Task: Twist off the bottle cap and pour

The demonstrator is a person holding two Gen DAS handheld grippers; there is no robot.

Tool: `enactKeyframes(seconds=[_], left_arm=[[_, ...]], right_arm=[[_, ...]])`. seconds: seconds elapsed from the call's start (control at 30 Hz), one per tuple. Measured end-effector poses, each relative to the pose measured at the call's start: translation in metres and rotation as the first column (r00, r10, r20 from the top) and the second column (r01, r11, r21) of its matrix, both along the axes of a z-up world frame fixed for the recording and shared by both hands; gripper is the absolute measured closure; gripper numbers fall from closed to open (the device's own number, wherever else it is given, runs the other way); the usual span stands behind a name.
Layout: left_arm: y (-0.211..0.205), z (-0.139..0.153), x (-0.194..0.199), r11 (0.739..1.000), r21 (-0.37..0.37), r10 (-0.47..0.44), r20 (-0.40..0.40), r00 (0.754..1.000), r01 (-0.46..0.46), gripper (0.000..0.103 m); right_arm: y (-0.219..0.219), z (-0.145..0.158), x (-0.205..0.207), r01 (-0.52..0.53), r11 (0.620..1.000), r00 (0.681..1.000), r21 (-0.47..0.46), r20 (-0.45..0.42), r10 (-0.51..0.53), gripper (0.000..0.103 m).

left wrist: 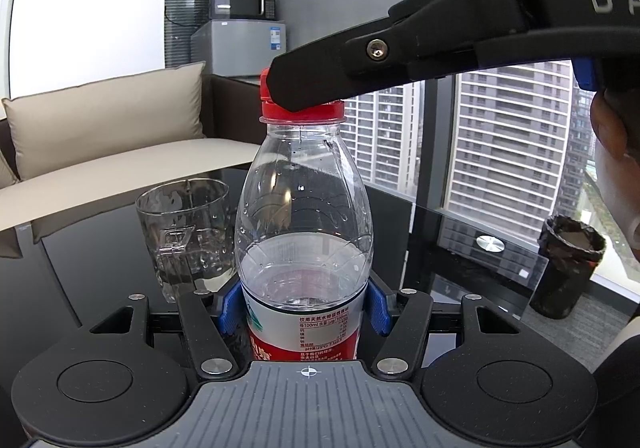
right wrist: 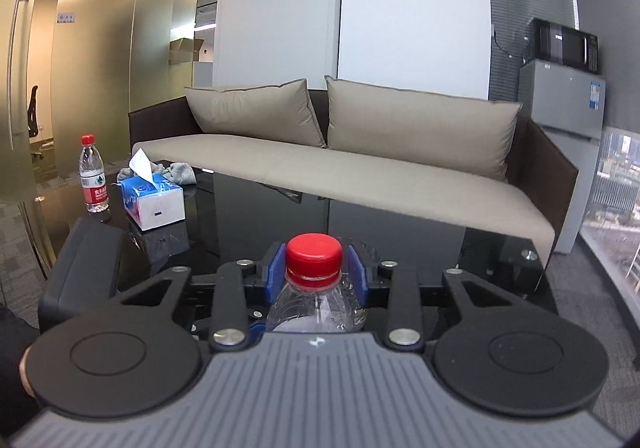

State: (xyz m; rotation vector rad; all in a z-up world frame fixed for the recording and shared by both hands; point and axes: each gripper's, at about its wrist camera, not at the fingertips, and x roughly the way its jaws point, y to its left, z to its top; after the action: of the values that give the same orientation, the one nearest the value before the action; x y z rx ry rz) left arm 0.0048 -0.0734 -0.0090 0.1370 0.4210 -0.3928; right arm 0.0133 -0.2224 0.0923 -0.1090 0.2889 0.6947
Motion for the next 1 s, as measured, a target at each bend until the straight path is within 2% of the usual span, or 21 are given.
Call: enactKeyframes(seconds=[0.53, 0.63, 0.73, 0.87, 1.0], left_arm=[[0.0, 0.0, 0.001, 1.0, -0.005, 0.003, -0.005, 1.0, -0.003, 0.047], [0.0, 0.0, 0.0, 1.0, 0.001, 0.001, 0.0, 1.0, -0.001, 0.047], [0.0, 0.0, 0.0, 1.0, -0.002, 0.001, -0.002, 1.0, -0.001, 0.047], [0.001, 0.0, 0.001, 1.0, -0.004, 0.0, -0.004, 1.0, 0.0, 0.047], [0.0, -0.001, 0.001, 1.0, -0.003, 0.001, -0.005, 1.0, -0.001, 0.047]], right_arm=[[0.0, 0.0, -0.002, 0.012, 1.0, 1.0, 0.008, -0.004, -0.012, 0.066], [0.005, 0.002, -0.004, 0.026, 1.0, 0.999, 0.015, 0.019, -0.026, 0.066], [0.012, 0.004, -0.002, 0.034, 0.999, 0.999, -0.016, 0.018, -0.034, 0.067], [0.01, 0.005, 0.002, 0.019, 1.0, 1.0, -0.021, 0.019, -0.018, 0.07], [0.004, 0.006, 0.007, -0.051, 0.998, 0.998, -0.048, 0.028, 0.052, 0.071]])
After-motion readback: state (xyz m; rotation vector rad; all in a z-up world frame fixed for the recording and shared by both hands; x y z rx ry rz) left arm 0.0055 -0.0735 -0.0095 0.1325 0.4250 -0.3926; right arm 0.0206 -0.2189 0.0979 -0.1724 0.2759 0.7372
